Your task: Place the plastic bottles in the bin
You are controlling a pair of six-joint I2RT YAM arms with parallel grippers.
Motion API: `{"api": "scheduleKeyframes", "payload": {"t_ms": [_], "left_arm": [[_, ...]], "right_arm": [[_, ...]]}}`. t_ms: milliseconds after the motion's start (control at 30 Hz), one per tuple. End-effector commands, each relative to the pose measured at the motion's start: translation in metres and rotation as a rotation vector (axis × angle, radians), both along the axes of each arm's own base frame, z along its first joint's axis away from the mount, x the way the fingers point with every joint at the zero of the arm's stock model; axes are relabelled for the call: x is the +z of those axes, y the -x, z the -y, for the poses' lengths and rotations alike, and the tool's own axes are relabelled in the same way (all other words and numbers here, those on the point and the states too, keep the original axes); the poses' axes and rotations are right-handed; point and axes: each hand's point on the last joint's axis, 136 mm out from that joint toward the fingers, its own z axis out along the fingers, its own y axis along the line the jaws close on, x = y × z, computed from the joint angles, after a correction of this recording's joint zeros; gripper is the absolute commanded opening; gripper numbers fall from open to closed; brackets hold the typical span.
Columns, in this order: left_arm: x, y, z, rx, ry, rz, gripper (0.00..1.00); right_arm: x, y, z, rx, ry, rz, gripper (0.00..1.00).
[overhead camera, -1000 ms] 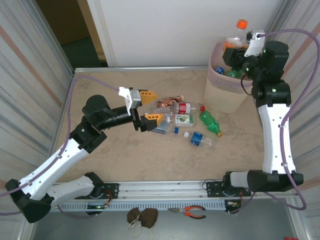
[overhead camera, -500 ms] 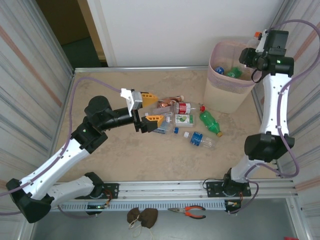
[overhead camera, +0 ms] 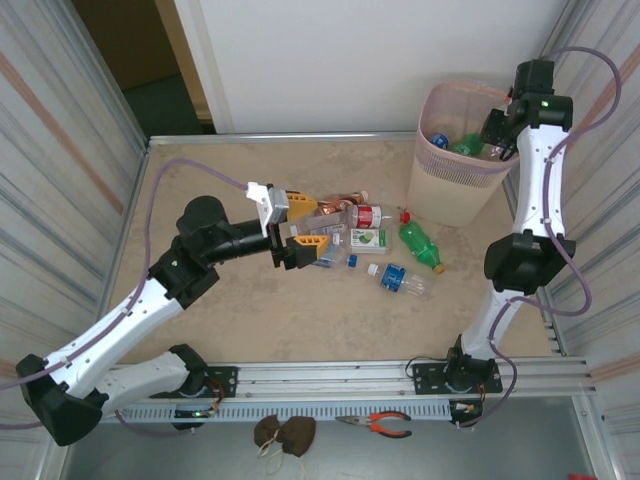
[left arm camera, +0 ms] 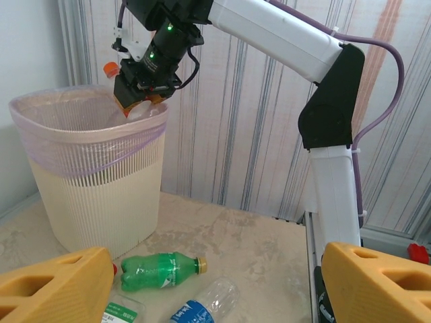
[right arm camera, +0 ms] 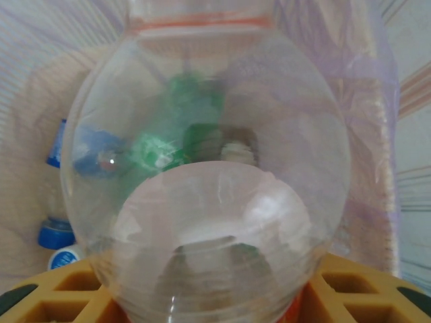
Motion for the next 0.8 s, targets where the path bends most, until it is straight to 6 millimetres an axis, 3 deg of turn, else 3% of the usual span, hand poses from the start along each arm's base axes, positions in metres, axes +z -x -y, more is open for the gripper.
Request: {"api": "scheduleKeyframes", "payload": {"t_ms": [0, 267, 433, 533, 767], "left_arm": [[0.01, 0.0, -0.003, -0.001, 0.042, 0.033, 0.81], [0.003, 0.001, -0.006, 0.012, 0.035, 0.024, 0.81], [0.005, -0.001, -0.007, 0.018, 0.051, 0.027, 0.81], [0.006, -0.002, -0.006, 0.019, 0.055, 0.031, 0.81], [0.008, -0.004, -0.004, 0.009, 0.066, 0.031, 0.81]], "right_arm": [[-0.012, 0.006, 0.009, -0.019, 0.034, -0.069, 0.49], [-0.054, 0.0, 0.012, -0.046, -0.007, -0.182, 0.51], [-0.065, -0.003, 0.012, -0.061, -0.037, -0.207, 0.56], [-0.059, -0.002, 0.011, -0.066, -0.038, -0.197, 0.61], [-0.026, 0.002, 0.007, -0.06, -0.01, -0.119, 0.74]]}}
